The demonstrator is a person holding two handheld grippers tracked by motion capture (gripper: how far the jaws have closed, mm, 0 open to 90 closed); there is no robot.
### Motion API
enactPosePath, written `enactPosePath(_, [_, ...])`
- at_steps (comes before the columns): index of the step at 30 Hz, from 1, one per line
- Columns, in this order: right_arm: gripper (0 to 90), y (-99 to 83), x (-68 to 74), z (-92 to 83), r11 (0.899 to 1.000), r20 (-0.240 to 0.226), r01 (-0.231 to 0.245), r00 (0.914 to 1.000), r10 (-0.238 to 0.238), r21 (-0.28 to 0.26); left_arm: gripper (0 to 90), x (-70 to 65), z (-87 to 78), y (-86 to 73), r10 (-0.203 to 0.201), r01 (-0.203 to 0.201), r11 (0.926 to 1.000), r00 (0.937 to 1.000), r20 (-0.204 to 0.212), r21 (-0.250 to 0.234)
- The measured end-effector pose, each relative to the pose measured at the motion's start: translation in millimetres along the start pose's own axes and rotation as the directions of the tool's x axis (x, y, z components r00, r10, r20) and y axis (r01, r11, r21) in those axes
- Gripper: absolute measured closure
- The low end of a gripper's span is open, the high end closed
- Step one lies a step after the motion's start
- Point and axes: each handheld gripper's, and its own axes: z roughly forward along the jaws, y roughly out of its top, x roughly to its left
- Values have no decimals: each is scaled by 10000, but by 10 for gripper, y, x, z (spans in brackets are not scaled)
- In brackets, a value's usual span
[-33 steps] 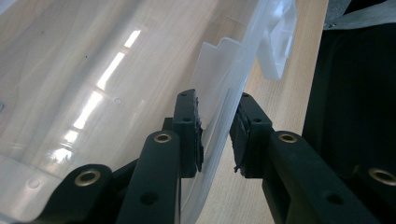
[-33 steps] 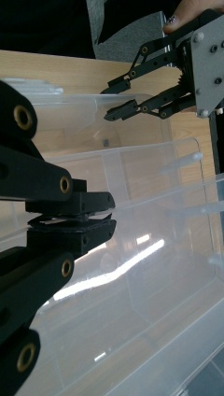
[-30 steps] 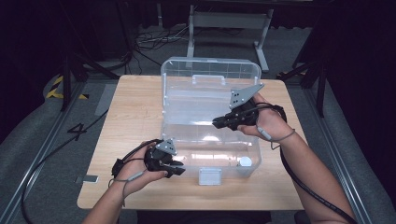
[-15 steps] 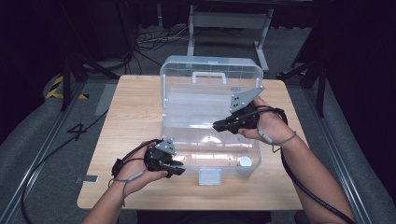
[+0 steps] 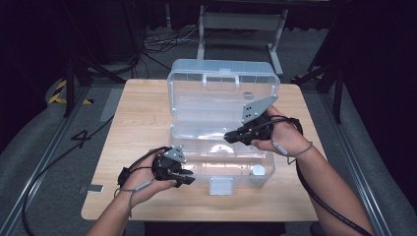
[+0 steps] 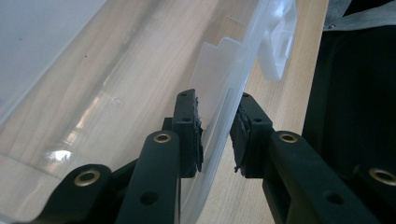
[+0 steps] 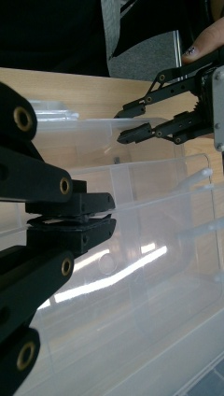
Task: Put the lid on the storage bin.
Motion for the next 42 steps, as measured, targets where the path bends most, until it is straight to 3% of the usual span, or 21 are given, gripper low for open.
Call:
enactPosePath(14, [864, -19, 39, 5, 10000, -17, -32, 10000, 32, 0, 736, -15, 23, -14, -17, 16, 9999, 10000, -51, -104])
enactPosePath(27, [866, -33, 81, 17, 9999, -52, 120, 9999, -120, 76, 740, -15, -4, 17, 89, -87, 9998, 9999, -108, 199])
enactPosePath(29, [865, -37, 89, 19, 9999, -26, 162, 9999, -162, 59, 737, -3, -58, 28, -139, 138, 9999, 9998, 152, 100])
enactPosePath(34, [865, -40, 102, 17, 9995, 97, 308, 9995, -309, 40, 727, -17, -217, 36, -310, 321, 9987, 9991, 286, -395])
enactPosePath(42, [866, -43, 116, 20, 9994, 168, 343, 9993, -344, 33, 831, 5, -559, 13, -590, 626, 9898, 9978, 318, -1283])
